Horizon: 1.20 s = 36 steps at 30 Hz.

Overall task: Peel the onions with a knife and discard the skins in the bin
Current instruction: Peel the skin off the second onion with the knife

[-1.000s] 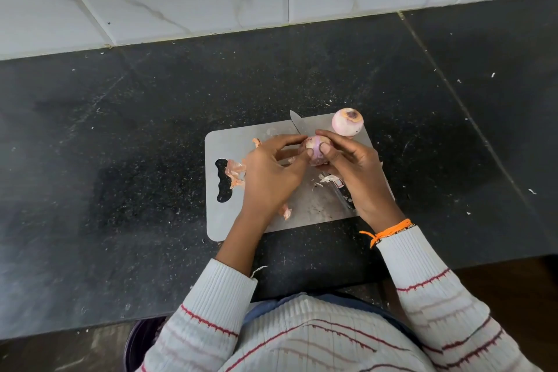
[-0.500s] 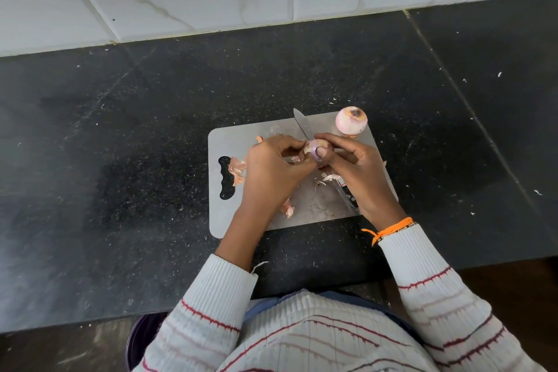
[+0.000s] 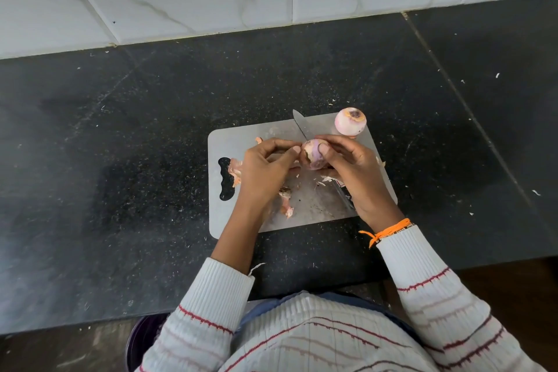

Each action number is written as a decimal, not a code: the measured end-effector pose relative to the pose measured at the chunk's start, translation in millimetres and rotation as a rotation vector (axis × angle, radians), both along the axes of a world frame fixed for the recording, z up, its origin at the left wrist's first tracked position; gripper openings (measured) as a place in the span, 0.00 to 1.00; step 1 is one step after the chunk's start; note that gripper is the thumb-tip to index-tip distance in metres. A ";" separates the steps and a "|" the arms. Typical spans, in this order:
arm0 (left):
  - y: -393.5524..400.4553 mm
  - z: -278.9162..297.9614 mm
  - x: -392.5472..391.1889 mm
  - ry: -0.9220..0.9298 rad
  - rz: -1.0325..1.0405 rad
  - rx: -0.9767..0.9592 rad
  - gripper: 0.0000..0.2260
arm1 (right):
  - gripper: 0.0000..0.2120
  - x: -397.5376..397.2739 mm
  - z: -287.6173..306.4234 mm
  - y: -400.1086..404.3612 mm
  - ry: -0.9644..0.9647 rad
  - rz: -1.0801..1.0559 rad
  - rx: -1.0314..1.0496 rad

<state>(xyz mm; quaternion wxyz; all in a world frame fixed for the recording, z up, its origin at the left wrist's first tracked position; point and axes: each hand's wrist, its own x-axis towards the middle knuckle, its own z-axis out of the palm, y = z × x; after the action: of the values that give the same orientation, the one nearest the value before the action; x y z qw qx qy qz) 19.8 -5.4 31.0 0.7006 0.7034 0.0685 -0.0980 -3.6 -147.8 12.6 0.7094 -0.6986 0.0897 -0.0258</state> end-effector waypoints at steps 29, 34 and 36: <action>-8.0 -9.5 -6.0 -0.002 -0.125 -0.100 0.16 | 0.02 1.8 4.5 -6.3 -0.266 -0.159 -0.509; -7.7 -5.3 -7.4 0.063 -0.179 -0.263 0.15 | 0.02 3.2 -1.9 -10.1 -0.252 -0.206 -0.600; -6.2 -4.6 -6.8 0.094 -0.190 -0.324 0.15 | 0.02 2.9 -5.6 -12.3 -0.211 -0.191 -0.640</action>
<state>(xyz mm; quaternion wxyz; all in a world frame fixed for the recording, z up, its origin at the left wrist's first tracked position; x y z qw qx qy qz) 13.0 -11.6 26.4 0.7884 0.5793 0.0178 -0.2060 -0.6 -160.2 6.9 0.4542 -0.8675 0.0685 -0.1909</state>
